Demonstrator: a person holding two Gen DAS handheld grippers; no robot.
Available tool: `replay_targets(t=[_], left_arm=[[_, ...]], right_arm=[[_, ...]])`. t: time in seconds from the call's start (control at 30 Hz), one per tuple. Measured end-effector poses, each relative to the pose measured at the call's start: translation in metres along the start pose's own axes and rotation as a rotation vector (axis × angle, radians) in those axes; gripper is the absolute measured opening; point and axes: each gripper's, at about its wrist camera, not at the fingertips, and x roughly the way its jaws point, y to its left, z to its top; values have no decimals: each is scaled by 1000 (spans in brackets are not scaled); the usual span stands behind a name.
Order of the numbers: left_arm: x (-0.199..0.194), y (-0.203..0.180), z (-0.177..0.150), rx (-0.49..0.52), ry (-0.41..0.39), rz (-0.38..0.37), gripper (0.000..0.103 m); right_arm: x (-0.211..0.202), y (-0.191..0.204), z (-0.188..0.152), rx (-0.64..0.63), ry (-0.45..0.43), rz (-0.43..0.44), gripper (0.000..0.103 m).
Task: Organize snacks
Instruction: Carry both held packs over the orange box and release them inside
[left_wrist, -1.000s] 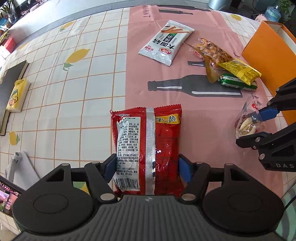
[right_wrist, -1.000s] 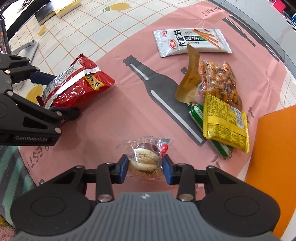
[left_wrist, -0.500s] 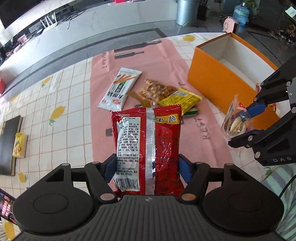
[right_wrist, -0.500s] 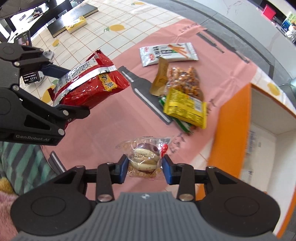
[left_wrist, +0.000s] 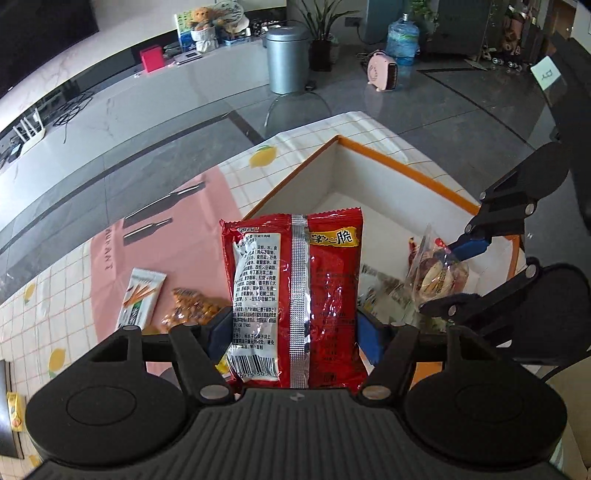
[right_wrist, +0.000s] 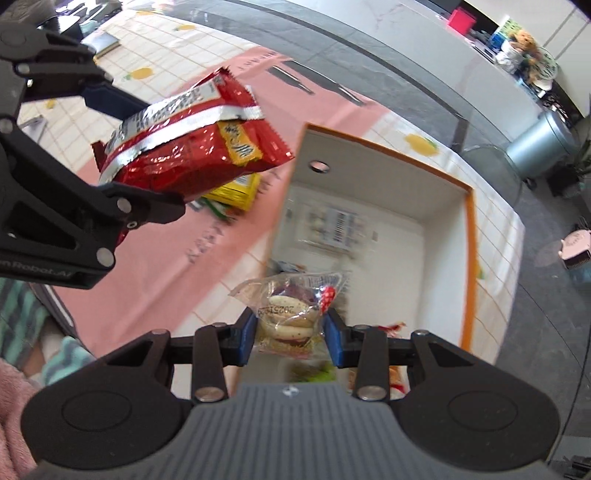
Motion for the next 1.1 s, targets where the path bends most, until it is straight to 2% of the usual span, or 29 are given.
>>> replay_targets(t=[0.17,0.33,0.53,0.67,0.87,1.1], left_arm=[[37,-26,25,66,6,-66,78],[84,-33,41,107,35,-63,78],[126,-40,60,178,51,-50,78],[149,-40,61,214,100,-25,78],[171,-36,57,228,159,-27,78],[178,-35,52,248,164,-48,79]], right_arm=[[17,-30,-16,5,-15,-25,37],[47,-54,-25,14,-21,-20,37],[81,-76,-20,29,-36,-11,37],[97,-83,-12,17,-53,17,37],[122,-83,-4,-14,-14,30,37],[141,-87,-4,-23,11,51,37]])
